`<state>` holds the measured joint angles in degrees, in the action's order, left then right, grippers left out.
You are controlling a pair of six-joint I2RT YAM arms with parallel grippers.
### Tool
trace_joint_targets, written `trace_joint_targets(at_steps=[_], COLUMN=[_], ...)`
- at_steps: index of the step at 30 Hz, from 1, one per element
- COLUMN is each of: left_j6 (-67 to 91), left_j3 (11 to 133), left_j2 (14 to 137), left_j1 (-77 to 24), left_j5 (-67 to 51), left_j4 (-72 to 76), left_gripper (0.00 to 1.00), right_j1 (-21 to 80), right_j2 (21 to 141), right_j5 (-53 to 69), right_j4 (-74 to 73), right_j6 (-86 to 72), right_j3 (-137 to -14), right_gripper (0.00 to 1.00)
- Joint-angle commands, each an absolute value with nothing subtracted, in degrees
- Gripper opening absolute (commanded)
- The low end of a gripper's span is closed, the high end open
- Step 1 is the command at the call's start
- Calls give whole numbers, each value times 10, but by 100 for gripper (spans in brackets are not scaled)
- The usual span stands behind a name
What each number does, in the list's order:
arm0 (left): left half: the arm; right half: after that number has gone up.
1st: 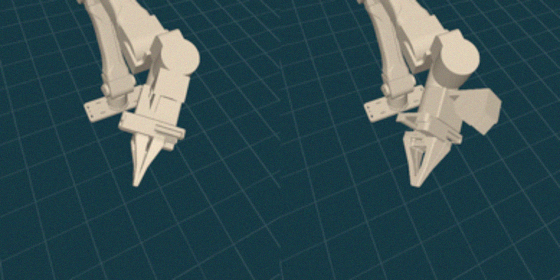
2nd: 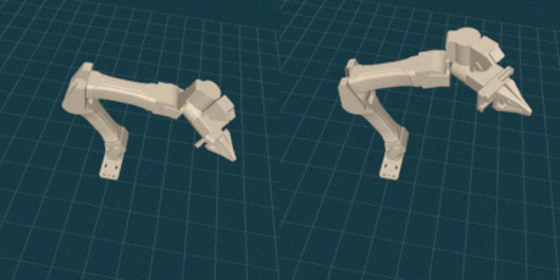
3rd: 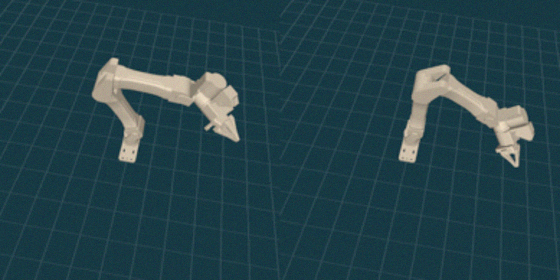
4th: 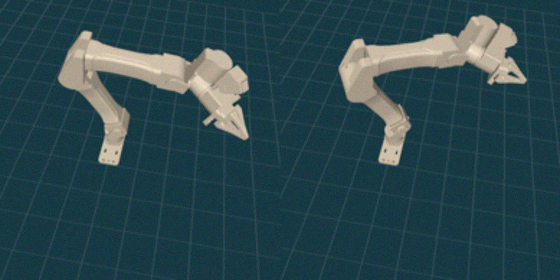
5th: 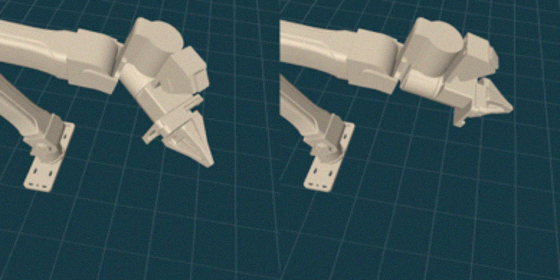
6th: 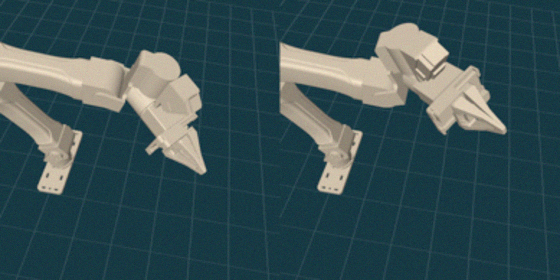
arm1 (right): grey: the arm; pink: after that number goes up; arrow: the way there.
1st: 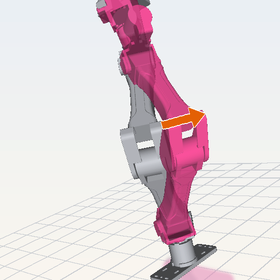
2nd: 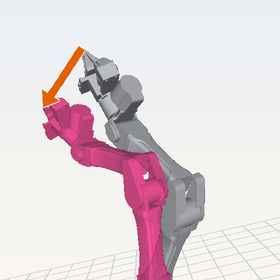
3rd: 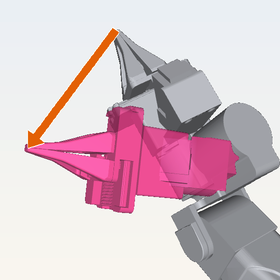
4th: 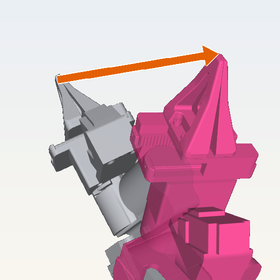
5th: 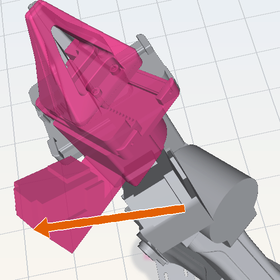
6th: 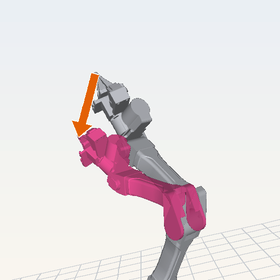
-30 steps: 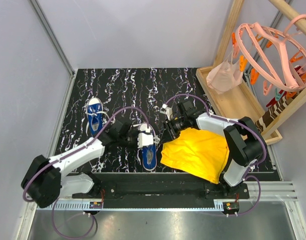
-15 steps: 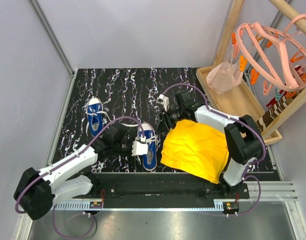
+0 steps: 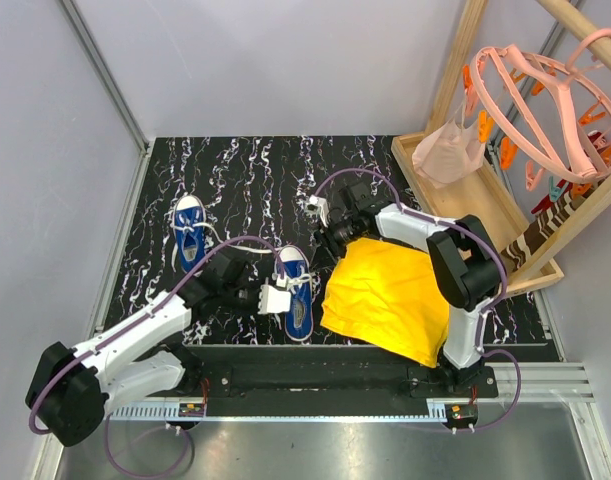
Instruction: Tie the shoes
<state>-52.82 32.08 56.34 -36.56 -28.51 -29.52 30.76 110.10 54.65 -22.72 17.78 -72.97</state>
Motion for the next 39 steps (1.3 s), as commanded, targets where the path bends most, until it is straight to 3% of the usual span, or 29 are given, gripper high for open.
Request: trace_joint_targets(at_steps=[1,27,35,39], left_j6=[-545,-556,-548,-540], left_j3=[316,312,313,313], left_j2=[551,543,549,549], left_j1=[-353,-349,-348,-349], left_j5=[-318,-335,-330,-329], left_j4=[-304,-337,-336,-334], left_gripper=[0,0,0,0], right_j1=[315,351,363,369], right_j2=[1110,1129,1121,1114], right_j5=[566,563,553,536], right_j4=[-250,-252,-250,-250], right_j6=[228,236,244,246], right_j3=[-757,-775,-769,-766], right_gripper=[44,46,37,14])
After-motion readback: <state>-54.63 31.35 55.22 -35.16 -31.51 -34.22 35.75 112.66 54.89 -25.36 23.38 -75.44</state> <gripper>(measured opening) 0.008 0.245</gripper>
